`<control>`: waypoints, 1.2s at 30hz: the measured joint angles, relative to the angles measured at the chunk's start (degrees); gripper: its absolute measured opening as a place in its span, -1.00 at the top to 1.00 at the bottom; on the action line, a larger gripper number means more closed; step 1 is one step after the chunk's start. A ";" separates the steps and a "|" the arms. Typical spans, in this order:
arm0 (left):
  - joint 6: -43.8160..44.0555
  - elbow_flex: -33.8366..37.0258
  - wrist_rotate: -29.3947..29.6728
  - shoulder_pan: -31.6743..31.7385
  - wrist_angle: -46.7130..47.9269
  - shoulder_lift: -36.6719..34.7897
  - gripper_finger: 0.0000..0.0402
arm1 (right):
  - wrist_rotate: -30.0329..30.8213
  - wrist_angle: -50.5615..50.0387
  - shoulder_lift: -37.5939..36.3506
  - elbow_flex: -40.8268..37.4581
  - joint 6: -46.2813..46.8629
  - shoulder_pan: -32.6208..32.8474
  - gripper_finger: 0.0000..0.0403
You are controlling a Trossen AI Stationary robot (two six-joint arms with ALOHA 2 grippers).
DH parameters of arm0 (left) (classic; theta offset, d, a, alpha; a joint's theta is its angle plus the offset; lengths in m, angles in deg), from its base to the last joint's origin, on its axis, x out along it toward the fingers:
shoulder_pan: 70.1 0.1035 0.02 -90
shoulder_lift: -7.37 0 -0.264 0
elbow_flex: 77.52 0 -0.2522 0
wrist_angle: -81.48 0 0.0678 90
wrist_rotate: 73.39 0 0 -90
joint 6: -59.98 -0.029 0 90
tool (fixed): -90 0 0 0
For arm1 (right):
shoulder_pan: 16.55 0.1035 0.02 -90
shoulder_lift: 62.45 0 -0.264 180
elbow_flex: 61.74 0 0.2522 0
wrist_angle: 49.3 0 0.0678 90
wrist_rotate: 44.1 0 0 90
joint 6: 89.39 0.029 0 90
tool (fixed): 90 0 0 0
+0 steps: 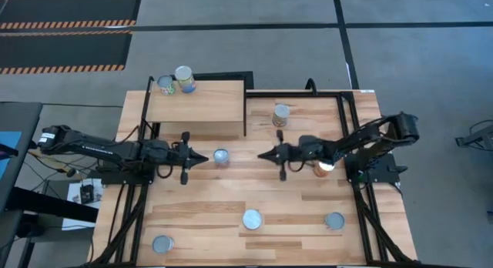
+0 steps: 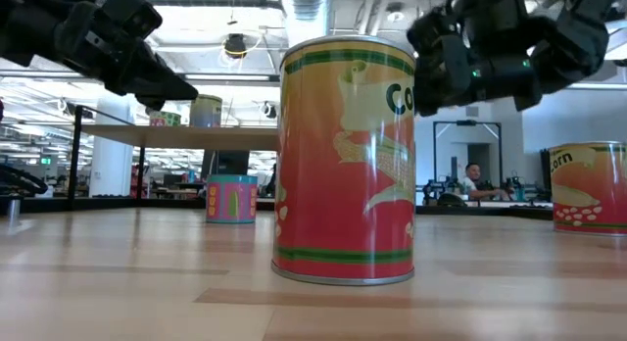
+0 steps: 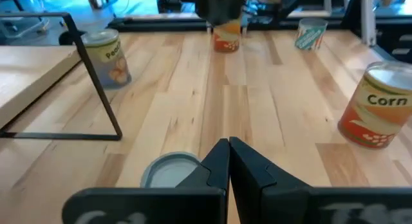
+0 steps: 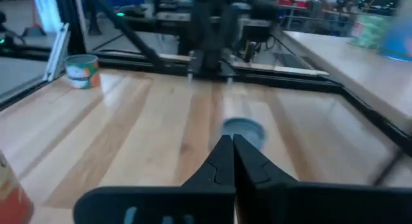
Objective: Pick and place cans onto a shelf
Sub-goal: Put the red can on the shelf
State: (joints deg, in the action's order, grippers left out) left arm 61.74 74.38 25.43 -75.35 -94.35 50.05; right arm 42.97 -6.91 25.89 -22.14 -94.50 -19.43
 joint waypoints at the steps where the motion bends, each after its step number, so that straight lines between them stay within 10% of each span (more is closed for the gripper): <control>1: -0.02 -0.65 0.12 -0.16 0.01 1.19 1.00 | -0.87 -0.26 -0.44 -0.35 0.17 -1.34 0.97; 11: 1.26 -9.14 0.90 -1.46 7.83 10.22 1.00 | -15.34 7.02 0.35 -1.67 2.19 -10.87 0.98; 36: -4.13 -23.10 11.42 -6.10 18.35 33.35 0.41 | -15.05 10.45 1.65 -3.57 5.58 -10.66 0.95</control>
State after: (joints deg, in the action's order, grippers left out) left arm 57.62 51.28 36.84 -81.46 -76.01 83.40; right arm 27.92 3.55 27.55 -25.71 -88.92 -30.09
